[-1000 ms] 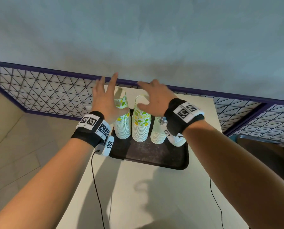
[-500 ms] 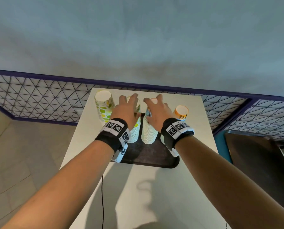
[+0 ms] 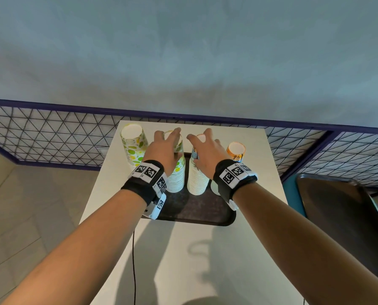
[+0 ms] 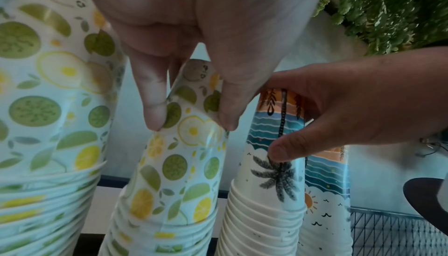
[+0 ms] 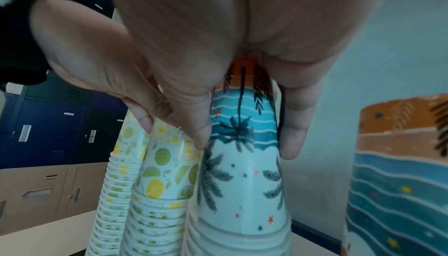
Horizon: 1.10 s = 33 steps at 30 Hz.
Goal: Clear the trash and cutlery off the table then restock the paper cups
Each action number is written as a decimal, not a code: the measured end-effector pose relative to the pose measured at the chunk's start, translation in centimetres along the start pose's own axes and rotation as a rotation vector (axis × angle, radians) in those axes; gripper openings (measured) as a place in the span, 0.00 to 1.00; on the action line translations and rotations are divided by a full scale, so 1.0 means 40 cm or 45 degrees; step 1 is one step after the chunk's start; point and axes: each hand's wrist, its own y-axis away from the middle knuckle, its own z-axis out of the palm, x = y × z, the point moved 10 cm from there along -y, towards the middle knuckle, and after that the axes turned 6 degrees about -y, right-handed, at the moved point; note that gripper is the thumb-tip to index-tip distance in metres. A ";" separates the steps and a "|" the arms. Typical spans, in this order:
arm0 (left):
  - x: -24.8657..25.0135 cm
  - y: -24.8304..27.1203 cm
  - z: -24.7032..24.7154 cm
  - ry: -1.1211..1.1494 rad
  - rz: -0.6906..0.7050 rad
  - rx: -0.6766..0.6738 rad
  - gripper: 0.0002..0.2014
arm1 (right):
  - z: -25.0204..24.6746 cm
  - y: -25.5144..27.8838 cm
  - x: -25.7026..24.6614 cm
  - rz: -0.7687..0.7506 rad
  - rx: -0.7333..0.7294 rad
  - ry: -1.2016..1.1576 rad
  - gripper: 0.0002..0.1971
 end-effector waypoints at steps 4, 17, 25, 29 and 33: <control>0.001 0.002 -0.001 -0.009 0.003 -0.001 0.37 | 0.001 0.001 0.009 -0.010 -0.008 0.005 0.40; 0.160 0.038 -0.050 -0.219 0.466 0.211 0.41 | -0.247 0.133 0.175 0.085 0.579 -0.363 0.31; 0.207 0.021 -0.006 -0.107 0.451 0.156 0.31 | -0.021 0.088 0.236 0.253 0.026 -0.252 0.36; 0.209 0.019 -0.002 -0.070 0.453 0.163 0.30 | -0.002 0.094 0.255 0.257 0.011 -0.197 0.32; 0.206 0.021 0.004 -0.084 0.446 0.163 0.30 | 0.004 0.102 0.252 0.250 -0.005 -0.162 0.33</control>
